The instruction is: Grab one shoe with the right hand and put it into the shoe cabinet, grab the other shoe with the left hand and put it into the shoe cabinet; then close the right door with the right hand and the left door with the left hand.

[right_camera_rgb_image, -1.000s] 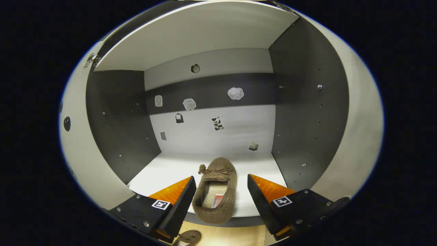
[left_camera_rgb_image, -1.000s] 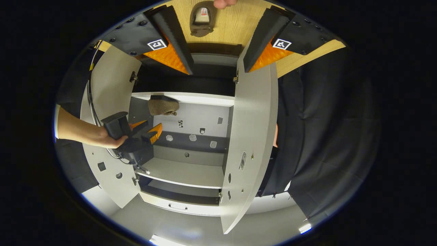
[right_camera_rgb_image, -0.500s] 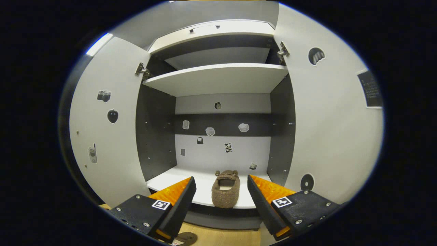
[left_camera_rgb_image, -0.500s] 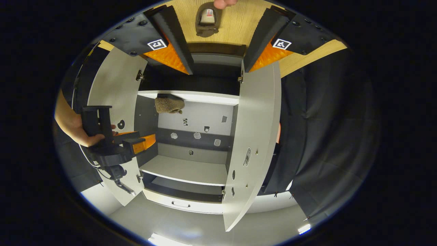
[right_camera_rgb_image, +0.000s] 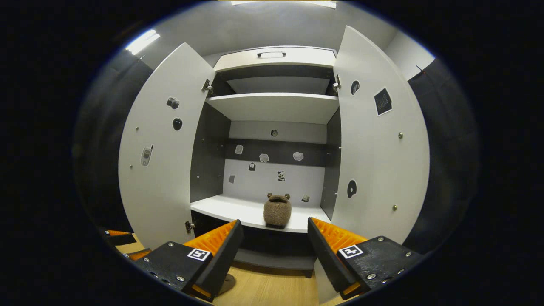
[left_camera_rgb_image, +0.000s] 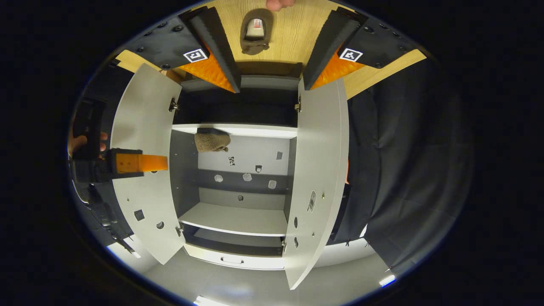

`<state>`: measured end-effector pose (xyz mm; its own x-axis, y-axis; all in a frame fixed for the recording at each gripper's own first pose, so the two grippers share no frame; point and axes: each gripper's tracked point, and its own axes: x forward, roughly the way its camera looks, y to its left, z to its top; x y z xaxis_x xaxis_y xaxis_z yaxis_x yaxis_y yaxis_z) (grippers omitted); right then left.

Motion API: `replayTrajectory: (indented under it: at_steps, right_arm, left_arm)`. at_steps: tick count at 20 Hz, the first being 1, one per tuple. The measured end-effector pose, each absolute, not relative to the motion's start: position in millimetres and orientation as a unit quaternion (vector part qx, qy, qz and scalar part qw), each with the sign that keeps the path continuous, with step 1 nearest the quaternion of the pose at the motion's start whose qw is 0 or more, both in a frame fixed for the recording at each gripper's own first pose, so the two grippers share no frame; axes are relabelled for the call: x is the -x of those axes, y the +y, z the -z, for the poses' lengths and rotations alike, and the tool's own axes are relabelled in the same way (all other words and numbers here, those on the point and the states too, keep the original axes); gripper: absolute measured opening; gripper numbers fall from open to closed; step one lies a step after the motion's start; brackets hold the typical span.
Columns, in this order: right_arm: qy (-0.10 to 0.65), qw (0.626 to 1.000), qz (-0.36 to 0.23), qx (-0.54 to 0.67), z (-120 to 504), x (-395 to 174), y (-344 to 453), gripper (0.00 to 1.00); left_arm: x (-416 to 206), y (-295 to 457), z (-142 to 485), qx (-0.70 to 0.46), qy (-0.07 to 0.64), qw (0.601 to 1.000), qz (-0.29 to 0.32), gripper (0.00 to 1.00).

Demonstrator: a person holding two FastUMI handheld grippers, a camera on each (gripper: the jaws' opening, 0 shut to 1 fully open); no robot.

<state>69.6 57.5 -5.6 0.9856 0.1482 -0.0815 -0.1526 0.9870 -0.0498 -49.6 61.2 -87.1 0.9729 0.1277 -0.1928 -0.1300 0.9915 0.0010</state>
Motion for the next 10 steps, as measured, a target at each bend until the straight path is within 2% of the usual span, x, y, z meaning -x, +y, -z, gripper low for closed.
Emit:
replayTrajectory:
  at_steps: [1, 6, 7, 10]
  right_arm:
    - [0.04, 0.996, -0.073, 0.03, 9, -62, 53, 0.94]
    - [0.04, 0.998, -0.053, 0.011, 17, -50, 33, 0.94]
    - [0.039, 0.998, -0.055, 0.013, 18, -46, 32, 0.94]
    - [0.04, 0.997, -0.065, 0.001, 20, -40, 34, 0.94]
  left_arm:
    - [51, 61, 89, 0.007, 0.102, 0.993, -0.064, 0.99]
    - [40, 64, 87, -0.01, 0.109, 0.992, -0.062, 0.94]
    - [33, 65, 92, -0.02, 0.119, 0.991, -0.056, 0.96]
    - [19, 58, 135, -0.023, 0.186, 0.982, -0.012, 0.96]
